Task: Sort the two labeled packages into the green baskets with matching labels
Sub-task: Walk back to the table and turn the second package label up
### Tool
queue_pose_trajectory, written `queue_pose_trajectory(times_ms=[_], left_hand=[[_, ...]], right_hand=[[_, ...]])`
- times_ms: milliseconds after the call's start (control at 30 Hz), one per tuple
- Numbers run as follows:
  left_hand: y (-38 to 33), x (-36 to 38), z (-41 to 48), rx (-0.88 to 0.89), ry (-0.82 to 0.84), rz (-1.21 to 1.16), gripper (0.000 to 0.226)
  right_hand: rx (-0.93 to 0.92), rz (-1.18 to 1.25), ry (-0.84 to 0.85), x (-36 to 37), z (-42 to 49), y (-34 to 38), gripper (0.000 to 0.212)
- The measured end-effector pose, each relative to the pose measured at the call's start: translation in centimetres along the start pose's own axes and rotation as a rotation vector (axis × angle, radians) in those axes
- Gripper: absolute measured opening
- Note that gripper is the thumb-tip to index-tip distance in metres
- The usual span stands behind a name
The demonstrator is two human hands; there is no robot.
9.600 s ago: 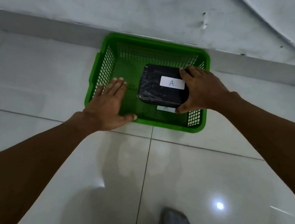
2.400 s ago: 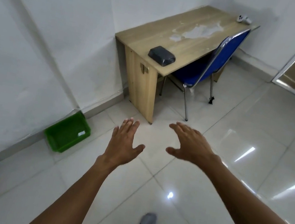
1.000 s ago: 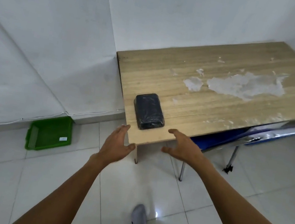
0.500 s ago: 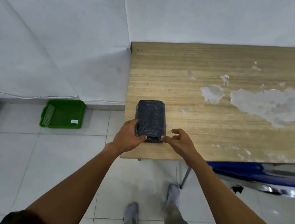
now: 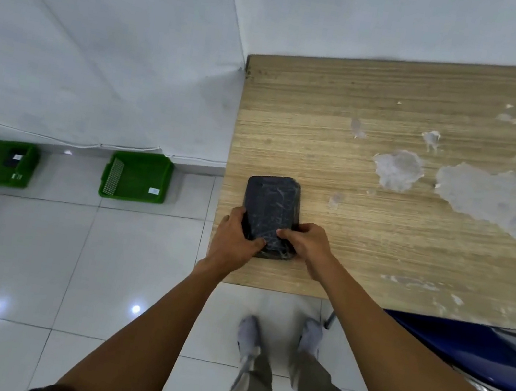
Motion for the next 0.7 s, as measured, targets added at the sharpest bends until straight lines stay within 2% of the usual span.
queue_pose_trajectory(times_ms=[167,233,333,367,467,533,633,700], left_hand=[[-0.8,-0.5,-0.3,0.009,0.085,-0.091,0.065],[-1.1,-1.1,-0.4,0.012,0.115,-0.128,0.049],[-1.9,-2.5,0.5,0.03,0.075,-0.154,0.017],[-2.1,-3.0,0.8,0.017,0.063,-0.197,0.015],[-3.0,-4.6,1.6,-0.078,0.047,-0.406,0.029],[-3.5,-5.6,2.0,-0.131,0.028,-0.507,0.049],[-3.6,-6.4,2.1,-0.185,-0.005,-0.557,0.072],[-3.1,-6.5,2.0,-0.195,-0.004,-0.542,0.072]], right_hand=[[-0.059,-0.029,0.0,-1.6,-0.3,2.3,0.048],[-0.12,-0.04,-0.003,-2.1,-0.9,3.8,0.049],[-0.262,-0.097,-0.015,-3.0,-1.6,5.9,0.048],[-0.324,-0.154,-0.019,-3.2,-1.9,6.5,0.047],[-0.56,-0.454,-0.039,-3.1,-2.8,8.1,0.045],[-0.765,-0.735,-0.108,-2.8,-3.4,8.7,0.042],[-1.072,-1.11,-0.214,-1.9,-4.1,8.2,0.048],[-1.161,-1.242,-0.271,-1.5,-4.5,7.7,0.051]])
Point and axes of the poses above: each hand's wrist, its own z-axis towards the middle knuckle, its own x-axis out of the palm, y = z × x, the point moved 3 cm from there along z, towards the middle knuckle, and after that the axes turned 3 degrees about -x, right-handed, at the moved point
